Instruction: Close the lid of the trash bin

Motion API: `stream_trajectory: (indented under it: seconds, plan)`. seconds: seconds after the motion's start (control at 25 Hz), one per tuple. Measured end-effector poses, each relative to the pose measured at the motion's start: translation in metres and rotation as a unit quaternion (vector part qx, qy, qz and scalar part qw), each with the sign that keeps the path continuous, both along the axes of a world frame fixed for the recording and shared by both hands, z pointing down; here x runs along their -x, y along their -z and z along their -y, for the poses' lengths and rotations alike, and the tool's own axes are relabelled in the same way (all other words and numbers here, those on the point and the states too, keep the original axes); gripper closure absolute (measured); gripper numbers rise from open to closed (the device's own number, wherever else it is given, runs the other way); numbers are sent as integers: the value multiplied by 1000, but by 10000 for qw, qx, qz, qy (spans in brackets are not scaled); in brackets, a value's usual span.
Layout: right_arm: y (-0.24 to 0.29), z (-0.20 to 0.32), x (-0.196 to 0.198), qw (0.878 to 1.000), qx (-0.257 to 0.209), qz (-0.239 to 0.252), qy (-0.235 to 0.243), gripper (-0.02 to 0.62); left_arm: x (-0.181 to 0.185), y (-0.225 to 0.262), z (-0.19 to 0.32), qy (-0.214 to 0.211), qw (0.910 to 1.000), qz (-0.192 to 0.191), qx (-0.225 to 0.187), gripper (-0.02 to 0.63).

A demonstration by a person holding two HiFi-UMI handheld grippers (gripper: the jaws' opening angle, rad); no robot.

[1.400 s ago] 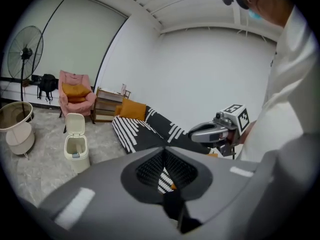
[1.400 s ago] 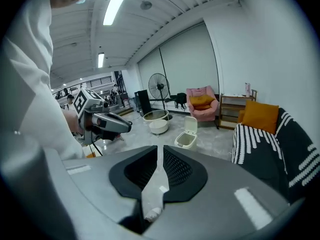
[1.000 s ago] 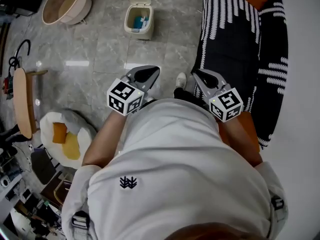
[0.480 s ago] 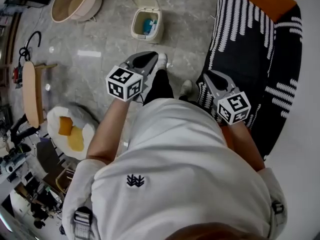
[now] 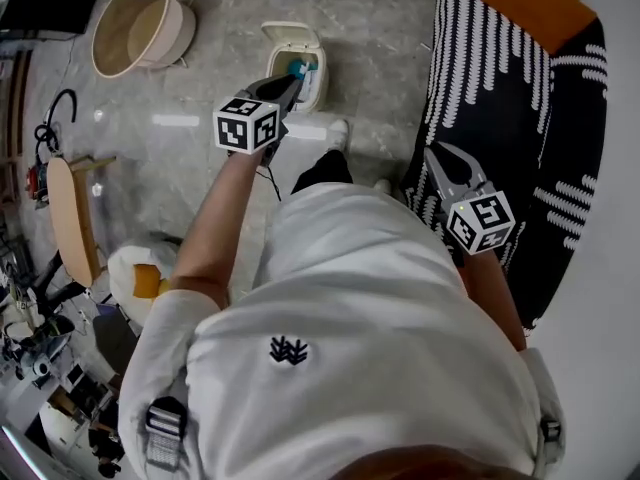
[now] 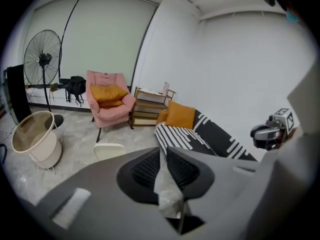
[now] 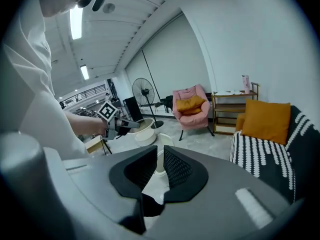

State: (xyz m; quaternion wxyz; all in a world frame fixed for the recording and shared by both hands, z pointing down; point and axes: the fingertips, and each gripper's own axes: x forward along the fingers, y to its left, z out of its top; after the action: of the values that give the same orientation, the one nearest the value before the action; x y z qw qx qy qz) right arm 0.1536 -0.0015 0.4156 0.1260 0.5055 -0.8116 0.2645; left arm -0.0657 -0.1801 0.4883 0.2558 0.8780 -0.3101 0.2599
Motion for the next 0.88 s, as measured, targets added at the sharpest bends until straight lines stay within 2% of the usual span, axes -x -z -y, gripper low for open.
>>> stream_trajectory:
  seconds: [0.2, 0.44, 0.88]
  plan:
    - [-1, 39, 7, 9993, 161, 4, -339, 574, 11, -32, 78, -40, 9996, 198, 207, 512]
    - [-10, 58, 4, 9957, 463, -112, -796, 574, 14, -80, 153, -122, 9979, 483, 412, 511]
    - [-16, 76, -4, 9846, 795, -327, -1519, 574, 17, -161, 241, -196, 9903, 1073, 855, 502]
